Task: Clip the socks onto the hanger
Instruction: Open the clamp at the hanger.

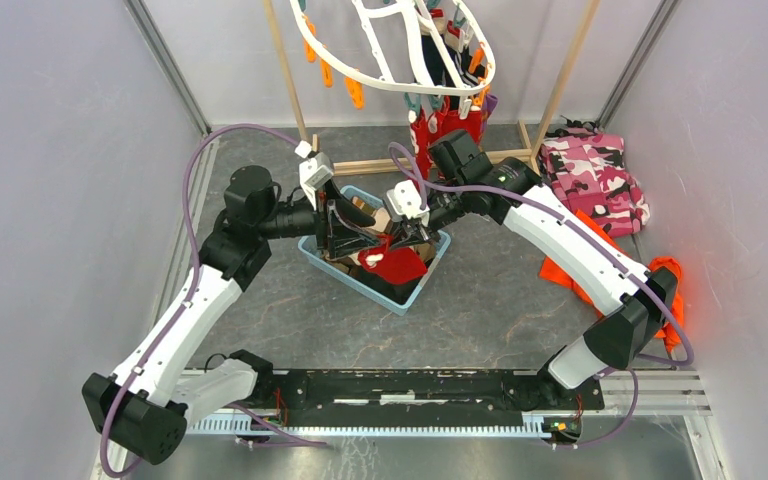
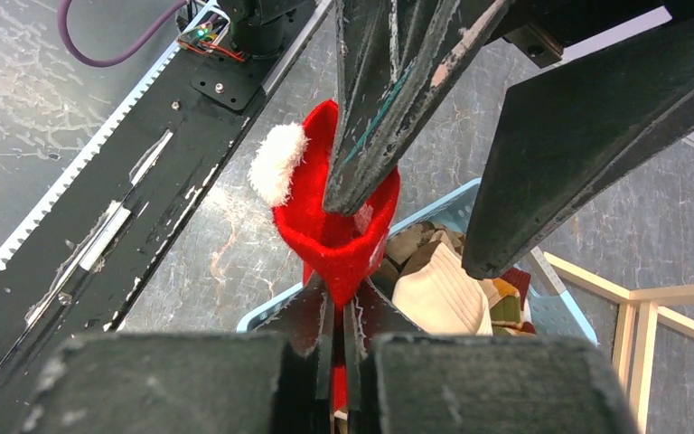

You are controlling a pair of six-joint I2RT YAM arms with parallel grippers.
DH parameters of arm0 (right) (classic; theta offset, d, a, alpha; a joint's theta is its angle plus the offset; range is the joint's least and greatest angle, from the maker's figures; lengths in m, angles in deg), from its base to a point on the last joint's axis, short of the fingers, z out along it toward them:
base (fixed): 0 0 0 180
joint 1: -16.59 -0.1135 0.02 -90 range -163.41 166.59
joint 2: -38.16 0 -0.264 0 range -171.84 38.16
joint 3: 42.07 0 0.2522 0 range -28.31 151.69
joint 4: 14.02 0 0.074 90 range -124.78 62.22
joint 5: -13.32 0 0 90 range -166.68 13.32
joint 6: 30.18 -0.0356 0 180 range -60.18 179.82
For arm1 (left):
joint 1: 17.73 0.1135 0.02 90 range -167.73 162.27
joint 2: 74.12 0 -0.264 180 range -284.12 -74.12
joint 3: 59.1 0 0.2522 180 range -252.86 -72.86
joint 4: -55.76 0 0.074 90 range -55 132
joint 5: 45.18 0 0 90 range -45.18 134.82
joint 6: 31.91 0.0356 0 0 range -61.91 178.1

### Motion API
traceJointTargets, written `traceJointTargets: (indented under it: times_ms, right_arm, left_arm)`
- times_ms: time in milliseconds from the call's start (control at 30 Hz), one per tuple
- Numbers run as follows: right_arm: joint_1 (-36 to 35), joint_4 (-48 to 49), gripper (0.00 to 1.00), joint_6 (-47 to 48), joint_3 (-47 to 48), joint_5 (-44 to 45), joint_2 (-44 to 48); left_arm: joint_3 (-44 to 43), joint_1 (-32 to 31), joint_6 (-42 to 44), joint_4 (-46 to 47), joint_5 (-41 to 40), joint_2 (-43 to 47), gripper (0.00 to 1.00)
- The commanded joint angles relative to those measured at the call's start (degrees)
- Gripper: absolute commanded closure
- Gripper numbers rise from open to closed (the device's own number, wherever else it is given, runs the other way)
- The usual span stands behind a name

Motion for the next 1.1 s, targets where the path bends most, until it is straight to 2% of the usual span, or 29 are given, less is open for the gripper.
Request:
traceJointTargets:
  times_ms: [0,100,233,267,300,400,567,767,933,1067]
  right_arm:
    - [-0.2,0.1,1.00,0.0,1.6,-0.1,0.5]
    - [-0.1,0.2,1.00,-0.2,1.6,0.0,0.5]
    - [-0.2,0.8,0.99,-1.2,1.3,0.3,0.6]
    - [-0.2,1.0,0.99,-1.5,1.2,0.4,0.7]
    - [-0.1,1.2,0.98,-1.9,1.1,0.5,0.8]
    - [-0.1,2.2,0.90,-3.5,0.8,1.1,1.2]
    - [0.5,3.6,0.62,-6.0,0.5,3.6,2.3]
    - [2.5,3.7,0.38,-6.7,0.4,7.6,4.5]
    - [4.5,3.7,0.28,-4.8,1.5,13.5,7.5]
    - [4.6,8.1,0.25,-3.2,-3.1,15.6,13.3]
  left_arm:
    - [-2.3,-0.8,1.5,0.0,1.6,-0.1,0.39]
    - [-2.7,-1.4,1.4,0.0,2.2,-1.0,0.50]
    - [-3.5,-1.9,0.6,-0.1,4.0,-2.4,0.82]
    - [-3.7,-2.1,0.3,-0.1,4.4,-2.6,0.93]
    - [-3.9,-2.1,-0.2,0.0,4.8,-2.8,0.96]
    - [-3.9,-2.1,-3.4,2.5,3.7,-2.4,0.98]
    - [-1.3,-2.0,-15.2,12.1,1.0,-0.8,0.98]
    - [0.9,-2.0,-22.0,12.4,-4.4,1.0,0.98]
    - [0.5,-2.0,-22.6,8.8,-10.7,2.8,0.98]
    - [0.8,-2.0,-24.2,7.7,-17.5,4.2,0.98]
